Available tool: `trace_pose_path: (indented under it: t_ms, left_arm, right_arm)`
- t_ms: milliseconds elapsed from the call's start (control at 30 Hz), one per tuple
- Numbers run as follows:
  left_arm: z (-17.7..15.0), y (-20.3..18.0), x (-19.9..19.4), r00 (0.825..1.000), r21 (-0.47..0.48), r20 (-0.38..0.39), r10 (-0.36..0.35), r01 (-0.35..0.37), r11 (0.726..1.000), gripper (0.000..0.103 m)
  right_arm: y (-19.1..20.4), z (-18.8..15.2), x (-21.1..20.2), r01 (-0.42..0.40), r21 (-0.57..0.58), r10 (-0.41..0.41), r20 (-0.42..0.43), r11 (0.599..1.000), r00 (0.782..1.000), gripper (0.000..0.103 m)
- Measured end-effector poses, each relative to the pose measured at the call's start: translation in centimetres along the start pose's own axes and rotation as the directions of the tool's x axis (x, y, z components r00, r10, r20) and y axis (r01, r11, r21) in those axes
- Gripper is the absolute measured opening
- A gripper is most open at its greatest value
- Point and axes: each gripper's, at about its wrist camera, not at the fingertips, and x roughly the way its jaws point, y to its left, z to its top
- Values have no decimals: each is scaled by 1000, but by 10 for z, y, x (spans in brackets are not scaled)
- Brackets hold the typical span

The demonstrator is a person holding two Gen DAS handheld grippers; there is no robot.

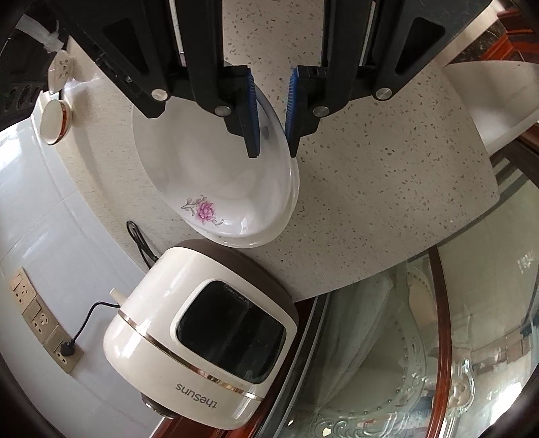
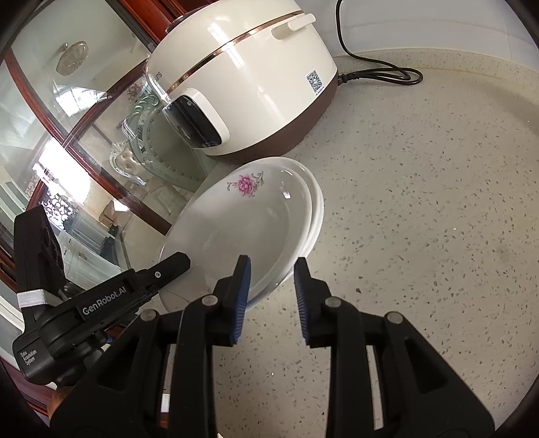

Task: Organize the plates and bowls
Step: 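Lower the plate onto the stacked plates and open both grippers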

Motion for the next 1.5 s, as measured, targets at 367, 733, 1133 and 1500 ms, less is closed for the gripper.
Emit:
trace_pose_path:
  t_ms: [367, 733, 1133, 1500]
  left_arm:
    - [6, 0, 6, 999, 32, 16, 37, -37, 999, 15]
    - [11, -4, 16, 996, 73, 44, 81, -84, 994, 16]
    - [9, -11, 23, 984, 128, 104, 142, -155, 980, 17]
    - [12, -6, 25, 988, 96, 122, 96, -108, 989, 34]
  right_arm:
    - [2, 2, 9, 22, -14, -23, -6, 1000, 1000, 33]
    - [14, 0, 9, 99, -86, -96, 41, 991, 995, 35]
    - [9, 1, 17, 131, -109, -127, 45, 985, 991, 38]
    - [9, 2, 19, 143, -111, -138, 44, 984, 989, 46]
